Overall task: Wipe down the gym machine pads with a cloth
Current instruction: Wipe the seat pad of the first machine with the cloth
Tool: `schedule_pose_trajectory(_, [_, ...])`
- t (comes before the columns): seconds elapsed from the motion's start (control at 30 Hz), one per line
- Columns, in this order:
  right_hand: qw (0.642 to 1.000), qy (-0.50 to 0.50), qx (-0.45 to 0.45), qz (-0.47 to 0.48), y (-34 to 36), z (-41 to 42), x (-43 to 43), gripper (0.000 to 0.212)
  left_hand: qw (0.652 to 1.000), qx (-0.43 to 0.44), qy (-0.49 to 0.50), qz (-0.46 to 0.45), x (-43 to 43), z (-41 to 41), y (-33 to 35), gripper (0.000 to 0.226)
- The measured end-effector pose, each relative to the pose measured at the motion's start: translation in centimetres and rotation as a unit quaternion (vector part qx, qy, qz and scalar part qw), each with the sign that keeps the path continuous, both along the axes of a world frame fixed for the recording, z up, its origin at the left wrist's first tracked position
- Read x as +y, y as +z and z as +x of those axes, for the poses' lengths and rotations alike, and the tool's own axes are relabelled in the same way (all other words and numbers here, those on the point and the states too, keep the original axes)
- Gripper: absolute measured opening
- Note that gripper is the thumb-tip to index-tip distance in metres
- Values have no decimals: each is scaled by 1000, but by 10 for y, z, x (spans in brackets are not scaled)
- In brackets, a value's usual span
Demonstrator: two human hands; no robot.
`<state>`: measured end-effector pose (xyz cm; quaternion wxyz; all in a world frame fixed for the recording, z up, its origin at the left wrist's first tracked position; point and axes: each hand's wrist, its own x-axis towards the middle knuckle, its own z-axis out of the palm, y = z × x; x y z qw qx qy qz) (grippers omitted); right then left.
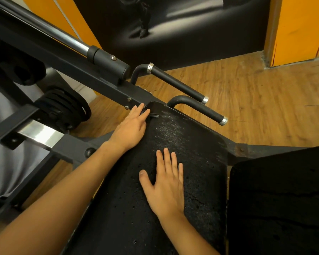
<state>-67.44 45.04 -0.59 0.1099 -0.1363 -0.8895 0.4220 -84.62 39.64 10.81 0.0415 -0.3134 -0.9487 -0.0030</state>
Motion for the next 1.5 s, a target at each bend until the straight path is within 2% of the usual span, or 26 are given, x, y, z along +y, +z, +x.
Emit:
schedule_pose_trajectory(0.2, [1000, -5, 11, -8, -2, 0, -1, 82, 1000, 5, 17, 7, 21, -16, 0, 55])
schedule_pose_trajectory(0.4, [1000, -6, 15, -8, -4, -1, 0, 80, 999, -34, 29, 18, 37, -29, 8, 54])
schedule_pose_trajectory(0.7, [1000, -6, 18, -8, -1, -1, -1, 79, 997, -36, 30, 54, -4, 11, 4, 55])
schedule_pose_trajectory(1.07, [1000, -7, 19, -14, -2, 0, 0, 78, 999, -34, 26, 17, 9, 0, 8, 55])
schedule_pose_trajectory(1.5, [1000, -9, 15, -7, -2, -1, -1, 78, 994, -63, 42, 77, -25, 34, 0, 55])
